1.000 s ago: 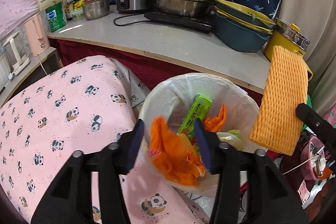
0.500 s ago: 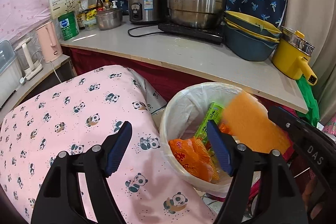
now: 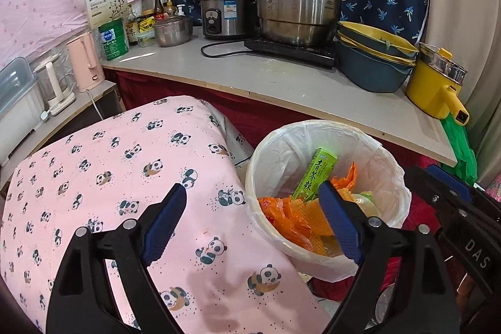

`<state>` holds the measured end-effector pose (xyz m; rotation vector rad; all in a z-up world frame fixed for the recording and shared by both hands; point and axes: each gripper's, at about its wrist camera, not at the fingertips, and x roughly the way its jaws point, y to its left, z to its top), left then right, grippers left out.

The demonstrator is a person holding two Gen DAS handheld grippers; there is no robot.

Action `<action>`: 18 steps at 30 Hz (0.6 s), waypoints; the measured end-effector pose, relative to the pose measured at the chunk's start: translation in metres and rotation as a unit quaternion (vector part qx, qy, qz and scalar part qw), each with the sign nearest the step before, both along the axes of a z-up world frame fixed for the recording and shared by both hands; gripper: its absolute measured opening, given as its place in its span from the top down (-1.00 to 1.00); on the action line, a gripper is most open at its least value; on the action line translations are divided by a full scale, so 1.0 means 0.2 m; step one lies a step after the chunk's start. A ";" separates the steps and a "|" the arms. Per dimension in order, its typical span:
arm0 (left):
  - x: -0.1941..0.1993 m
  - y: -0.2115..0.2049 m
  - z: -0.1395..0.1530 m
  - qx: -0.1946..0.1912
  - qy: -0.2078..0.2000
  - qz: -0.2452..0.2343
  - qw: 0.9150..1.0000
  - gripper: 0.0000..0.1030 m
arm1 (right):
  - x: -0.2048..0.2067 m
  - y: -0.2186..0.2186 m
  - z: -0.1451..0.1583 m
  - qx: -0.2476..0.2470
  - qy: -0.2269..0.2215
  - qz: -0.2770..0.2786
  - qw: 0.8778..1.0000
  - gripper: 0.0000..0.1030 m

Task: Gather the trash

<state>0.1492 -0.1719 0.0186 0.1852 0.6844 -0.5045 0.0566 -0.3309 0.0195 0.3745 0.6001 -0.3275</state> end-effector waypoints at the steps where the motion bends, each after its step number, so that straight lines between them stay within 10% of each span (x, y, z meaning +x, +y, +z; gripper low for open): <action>1: -0.01 0.01 0.00 0.001 -0.001 0.002 1.000 -0.65 | -0.01 0.01 0.00 -0.001 0.002 0.001 1.000 0.23; 18: -0.22 0.13 -0.01 0.016 -0.007 0.032 0.999 -0.75 | -0.22 0.16 -0.01 -0.054 0.033 0.011 0.998 -0.42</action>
